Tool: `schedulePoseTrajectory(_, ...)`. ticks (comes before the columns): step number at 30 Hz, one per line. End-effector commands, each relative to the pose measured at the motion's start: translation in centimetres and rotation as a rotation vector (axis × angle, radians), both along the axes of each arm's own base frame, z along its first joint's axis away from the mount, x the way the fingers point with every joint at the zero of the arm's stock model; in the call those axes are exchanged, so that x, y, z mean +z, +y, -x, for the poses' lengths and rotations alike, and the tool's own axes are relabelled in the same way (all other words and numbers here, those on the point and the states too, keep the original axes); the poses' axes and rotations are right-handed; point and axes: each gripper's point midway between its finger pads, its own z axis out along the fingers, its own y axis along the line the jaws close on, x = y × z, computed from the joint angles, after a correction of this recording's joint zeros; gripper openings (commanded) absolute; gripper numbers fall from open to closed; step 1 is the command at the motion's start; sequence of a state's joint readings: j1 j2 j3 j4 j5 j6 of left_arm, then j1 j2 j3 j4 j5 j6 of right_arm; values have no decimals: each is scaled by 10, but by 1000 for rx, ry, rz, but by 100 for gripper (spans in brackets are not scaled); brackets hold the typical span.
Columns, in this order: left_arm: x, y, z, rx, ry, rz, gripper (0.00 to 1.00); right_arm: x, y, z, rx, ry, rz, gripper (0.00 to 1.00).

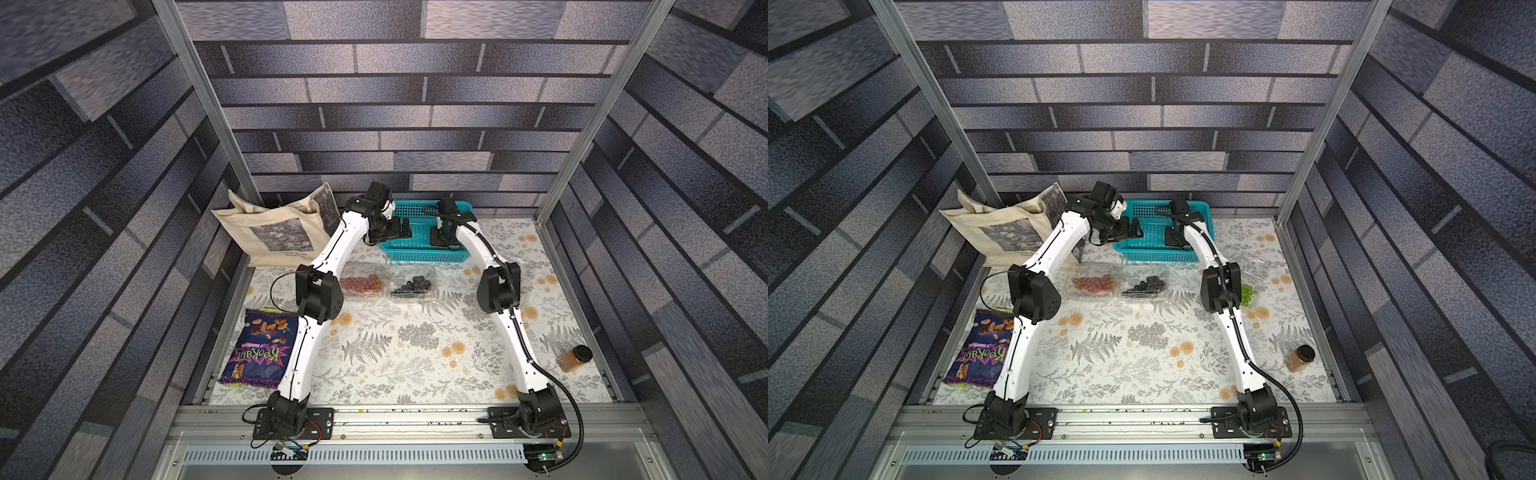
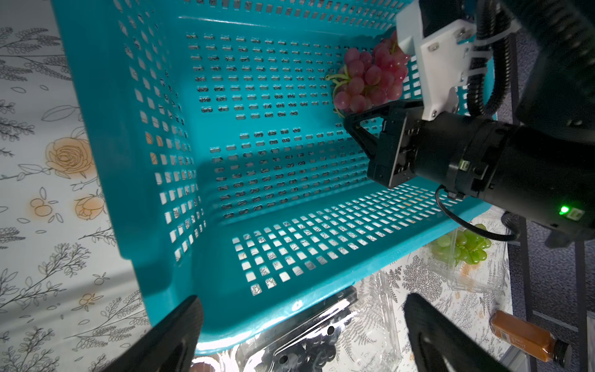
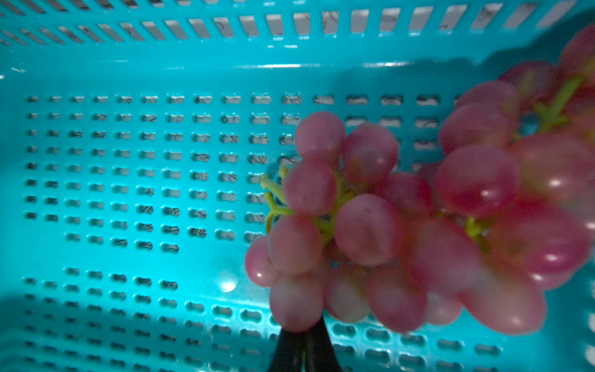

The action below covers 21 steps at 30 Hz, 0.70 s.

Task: Pack grapes into containers
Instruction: Pick up the grape from the basket.

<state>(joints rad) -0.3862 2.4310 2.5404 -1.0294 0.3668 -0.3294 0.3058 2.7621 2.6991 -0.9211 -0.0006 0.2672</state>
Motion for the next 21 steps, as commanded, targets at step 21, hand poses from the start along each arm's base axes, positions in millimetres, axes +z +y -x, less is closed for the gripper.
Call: schedulePoseTrajectory(21,10,3,3,-10,-11,0,100,149,2,-6,-32,-187,-253,0)
